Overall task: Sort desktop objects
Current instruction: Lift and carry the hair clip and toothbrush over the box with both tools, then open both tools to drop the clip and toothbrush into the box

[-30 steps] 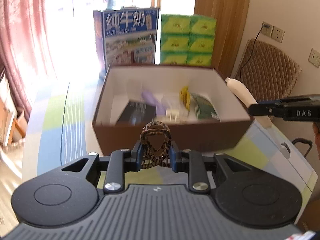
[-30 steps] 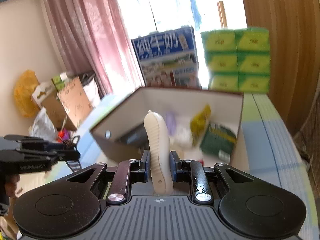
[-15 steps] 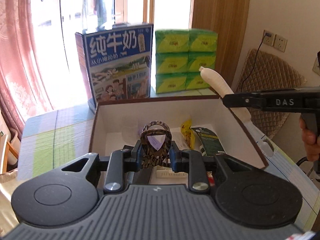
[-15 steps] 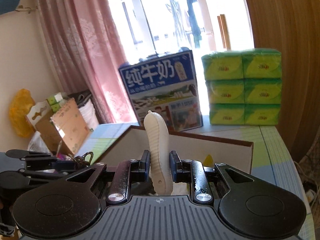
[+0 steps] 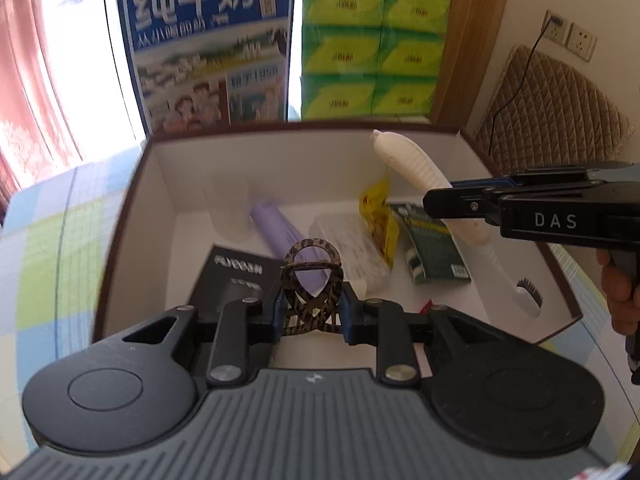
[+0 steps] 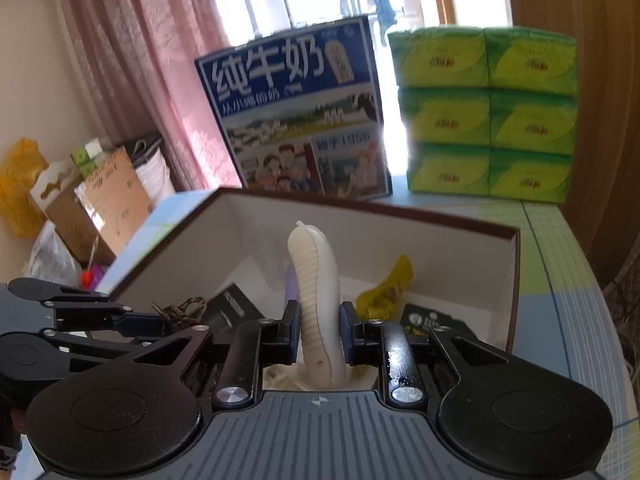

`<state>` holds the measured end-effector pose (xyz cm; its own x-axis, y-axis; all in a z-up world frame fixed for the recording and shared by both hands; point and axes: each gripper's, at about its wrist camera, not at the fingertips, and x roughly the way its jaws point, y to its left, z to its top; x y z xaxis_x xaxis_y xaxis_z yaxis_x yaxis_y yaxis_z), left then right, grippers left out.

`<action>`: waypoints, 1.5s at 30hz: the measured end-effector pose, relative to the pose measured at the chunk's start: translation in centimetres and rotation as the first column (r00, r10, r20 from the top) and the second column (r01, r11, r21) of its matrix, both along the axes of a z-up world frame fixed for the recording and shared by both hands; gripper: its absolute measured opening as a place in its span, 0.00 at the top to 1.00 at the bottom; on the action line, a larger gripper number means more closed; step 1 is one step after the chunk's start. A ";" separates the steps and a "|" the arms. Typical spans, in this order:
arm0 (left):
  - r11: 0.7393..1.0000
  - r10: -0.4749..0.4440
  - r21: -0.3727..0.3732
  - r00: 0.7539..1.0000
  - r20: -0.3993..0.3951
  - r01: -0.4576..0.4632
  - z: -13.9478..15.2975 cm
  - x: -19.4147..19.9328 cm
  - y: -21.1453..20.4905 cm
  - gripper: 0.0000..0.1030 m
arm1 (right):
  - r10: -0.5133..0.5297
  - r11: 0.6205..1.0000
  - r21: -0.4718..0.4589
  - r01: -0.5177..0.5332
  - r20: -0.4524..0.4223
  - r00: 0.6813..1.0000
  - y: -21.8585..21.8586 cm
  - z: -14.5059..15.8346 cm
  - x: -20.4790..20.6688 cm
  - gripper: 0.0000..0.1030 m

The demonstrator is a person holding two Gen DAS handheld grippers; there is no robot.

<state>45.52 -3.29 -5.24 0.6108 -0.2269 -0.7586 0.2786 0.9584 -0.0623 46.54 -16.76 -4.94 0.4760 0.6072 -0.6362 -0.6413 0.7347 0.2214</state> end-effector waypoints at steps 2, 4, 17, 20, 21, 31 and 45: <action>1.000 -0.001 0.001 1.000 -0.019 0.001 -0.7 0.1 -0.2 0.79 | 0.010 1.000 -0.016 -0.010 -0.006 1.000 0.0 -0.6 0.0 0.83; 1.000 0.001 0.009 0.999 -0.034 0.000 -1.3 0.2 -0.4 0.79 | 0.021 0.999 -0.026 -0.021 -0.019 1.000 0.0 -1.0 0.1 0.83; 1.000 -0.003 0.024 0.996 -0.087 0.005 -2.9 0.5 -0.8 0.76 | 0.058 0.996 -0.062 -0.061 -0.045 0.997 0.5 -2.6 0.6 0.83; 1.000 -0.009 0.027 0.998 -0.070 0.010 -2.7 0.4 -0.9 0.75 | 0.067 0.995 -0.071 -0.071 -0.050 0.996 0.7 -2.8 0.6 0.83; 0.999 -0.010 0.034 0.998 -0.064 0.012 -2.5 0.4 -1.0 0.75 | 0.070 0.994 -0.077 -0.074 -0.049 0.996 0.7 -2.9 0.5 0.83; 0.999 0.035 0.031 0.999 -0.034 -0.034 -1.1 0.3 0.1 0.52 | 0.097 0.986 -0.133 -0.099 -0.021 0.995 1.4 -3.1 0.0 0.82; 0.985 0.164 0.048 0.983 0.084 -0.168 2.5 -3.2 1.6 0.12 | 0.054 0.992 -0.119 -0.046 0.071 0.996 -1.3 -0.5 -4.9 0.02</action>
